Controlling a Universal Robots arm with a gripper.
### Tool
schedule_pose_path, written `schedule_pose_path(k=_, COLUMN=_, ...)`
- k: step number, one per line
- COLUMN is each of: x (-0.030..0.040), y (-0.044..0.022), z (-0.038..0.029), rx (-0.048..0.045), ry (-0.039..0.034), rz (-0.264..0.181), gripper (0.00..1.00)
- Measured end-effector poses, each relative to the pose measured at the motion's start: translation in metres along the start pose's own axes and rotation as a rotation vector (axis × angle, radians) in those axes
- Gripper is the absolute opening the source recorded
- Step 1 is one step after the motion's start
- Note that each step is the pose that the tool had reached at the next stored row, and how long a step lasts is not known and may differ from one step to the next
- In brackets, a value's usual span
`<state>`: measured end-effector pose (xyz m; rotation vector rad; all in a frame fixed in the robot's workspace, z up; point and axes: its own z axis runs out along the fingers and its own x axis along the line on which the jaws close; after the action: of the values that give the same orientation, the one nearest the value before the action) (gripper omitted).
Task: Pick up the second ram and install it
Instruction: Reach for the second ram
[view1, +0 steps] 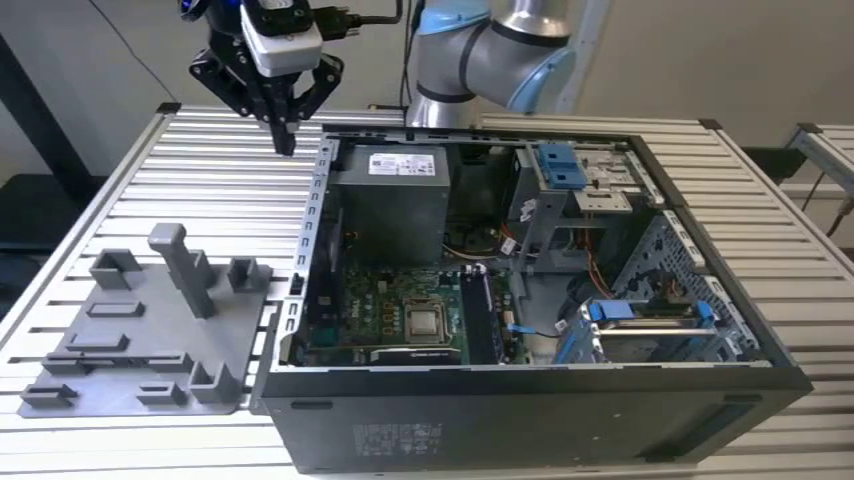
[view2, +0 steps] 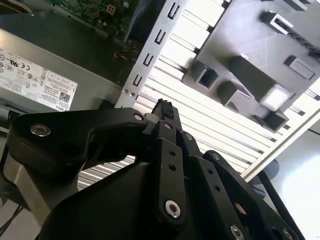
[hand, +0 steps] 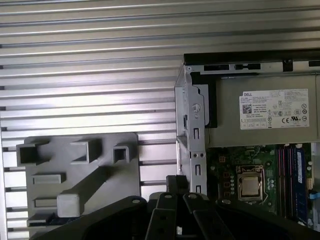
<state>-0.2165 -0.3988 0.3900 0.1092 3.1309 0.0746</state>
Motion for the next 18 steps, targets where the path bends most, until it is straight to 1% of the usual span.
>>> schedule_pose_path(k=3, x=0.0047, y=-0.0003, z=0.0, rx=0.0002, ry=0.0039, rz=0.0, gripper=0.11)
schedule_pose_path(k=8, x=0.0126, y=-0.0009, z=0.0001, rx=0.0009, ry=0.0147, rz=0.001, gripper=0.11)
schedule_pose_path(k=11, x=0.0176, y=-0.0012, z=0.0001, rx=0.0012, ry=0.0193, rz=0.001, gripper=0.11)
schedule_pose_path(k=13, x=0.0217, y=-0.0015, z=0.0002, rx=0.0014, ry=0.0211, rz=0.001, gripper=0.11)
schedule_pose_path(k=18, x=0.0334, y=-0.0023, z=0.0003, rx=0.0014, ry=0.0218, rz=-0.005, gripper=0.11)
